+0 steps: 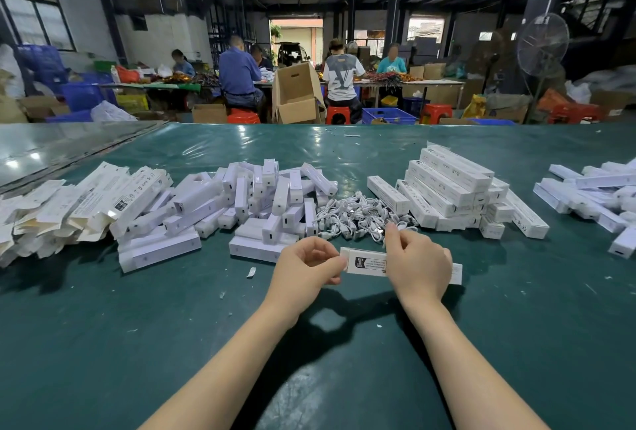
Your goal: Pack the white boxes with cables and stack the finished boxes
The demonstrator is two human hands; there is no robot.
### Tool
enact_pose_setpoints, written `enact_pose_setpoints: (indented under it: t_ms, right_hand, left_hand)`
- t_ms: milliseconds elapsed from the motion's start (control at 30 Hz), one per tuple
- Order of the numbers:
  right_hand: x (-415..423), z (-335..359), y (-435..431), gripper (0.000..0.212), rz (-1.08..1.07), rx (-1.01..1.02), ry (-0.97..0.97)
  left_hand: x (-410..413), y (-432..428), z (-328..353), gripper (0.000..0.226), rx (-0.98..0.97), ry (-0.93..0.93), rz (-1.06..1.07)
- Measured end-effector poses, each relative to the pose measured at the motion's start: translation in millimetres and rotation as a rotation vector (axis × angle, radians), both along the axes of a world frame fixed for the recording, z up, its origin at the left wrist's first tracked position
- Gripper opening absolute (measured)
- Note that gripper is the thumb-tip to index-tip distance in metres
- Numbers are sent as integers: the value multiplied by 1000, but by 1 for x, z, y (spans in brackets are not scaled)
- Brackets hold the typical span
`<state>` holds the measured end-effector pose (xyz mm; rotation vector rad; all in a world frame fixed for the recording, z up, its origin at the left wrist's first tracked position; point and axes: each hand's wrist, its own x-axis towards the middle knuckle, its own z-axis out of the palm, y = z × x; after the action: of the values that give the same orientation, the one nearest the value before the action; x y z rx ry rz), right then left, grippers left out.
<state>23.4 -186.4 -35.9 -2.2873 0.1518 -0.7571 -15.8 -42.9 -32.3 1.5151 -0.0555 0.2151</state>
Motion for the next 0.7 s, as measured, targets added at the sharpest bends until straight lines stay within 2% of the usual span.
enact_pose_setpoints:
  t_ms: [167, 267, 467, 600, 700]
  right_hand:
    - [1, 3, 0, 54, -64, 38, -16]
    - [1, 3, 0, 54, -82, 68, -33]
    - [1, 2, 2, 52, -101, 38, -18]
    - [2, 1, 3, 52, -110, 21, -21]
    - [2, 1, 3, 51, -114, 23, -25]
  left_hand:
    - [-9, -15, -1, 21, 122, -197, 216]
    - [-13, -23, -2, 29, 186, -308, 314]
    - [-12, -23, -6, 31, 216, -349, 381]
    - [-10, -24, -9, 15, 270, -401, 411]
    - [-10, -23, -9, 14, 341, -436, 423]
